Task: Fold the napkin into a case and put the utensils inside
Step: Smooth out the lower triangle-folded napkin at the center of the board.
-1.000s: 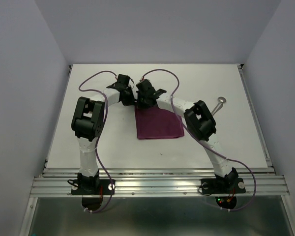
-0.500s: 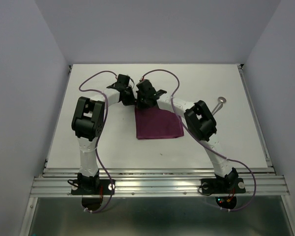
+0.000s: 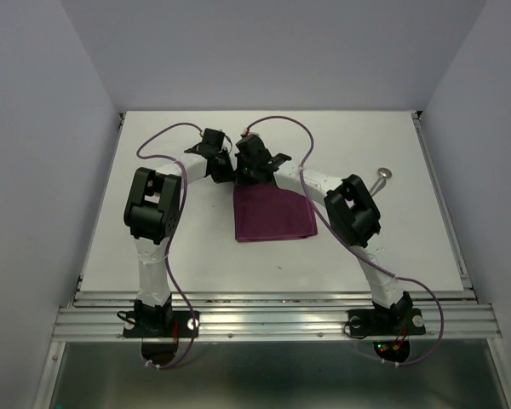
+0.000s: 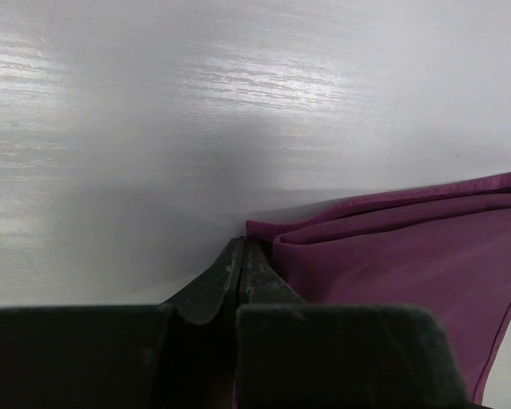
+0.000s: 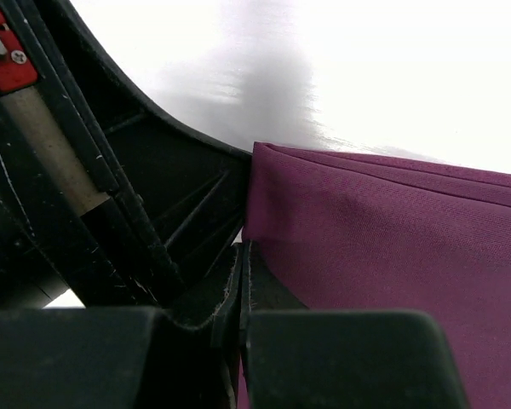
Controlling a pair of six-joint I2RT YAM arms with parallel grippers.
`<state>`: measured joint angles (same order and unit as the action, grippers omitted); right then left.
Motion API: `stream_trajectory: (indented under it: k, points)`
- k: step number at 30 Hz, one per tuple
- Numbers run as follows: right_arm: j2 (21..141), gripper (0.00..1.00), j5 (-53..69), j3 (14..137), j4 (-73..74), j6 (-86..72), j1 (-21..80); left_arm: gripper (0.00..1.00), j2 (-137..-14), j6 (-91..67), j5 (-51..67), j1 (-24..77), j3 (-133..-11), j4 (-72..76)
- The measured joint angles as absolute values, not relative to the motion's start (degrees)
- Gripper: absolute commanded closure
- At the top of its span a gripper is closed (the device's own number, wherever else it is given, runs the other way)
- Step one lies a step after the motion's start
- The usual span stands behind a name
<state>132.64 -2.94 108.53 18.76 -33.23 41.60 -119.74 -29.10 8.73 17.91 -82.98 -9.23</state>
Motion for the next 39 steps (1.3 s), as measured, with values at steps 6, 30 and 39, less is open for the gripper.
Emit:
stream_trajectory:
  k: [6, 30, 39]
  points:
    - [132.6, 0.99, -2.5, 107.4, 18.3, -33.3, 41.8, 0.92, -119.7, -29.1, 9.0, 17.5, -83.0, -9.3]
    - [132.4, 0.99, -1.5, 106.1, 17.4, -33.5, 42.1, 1.00, -118.3, -29.4, 16.5, 12.6, -81.1, -12.1]
    - [132.4, 0.99, -1.0, 106.2, 17.4, -33.8, 42.1, 1.00, -118.6, -30.0, 20.4, 12.6, -80.2, -11.0]
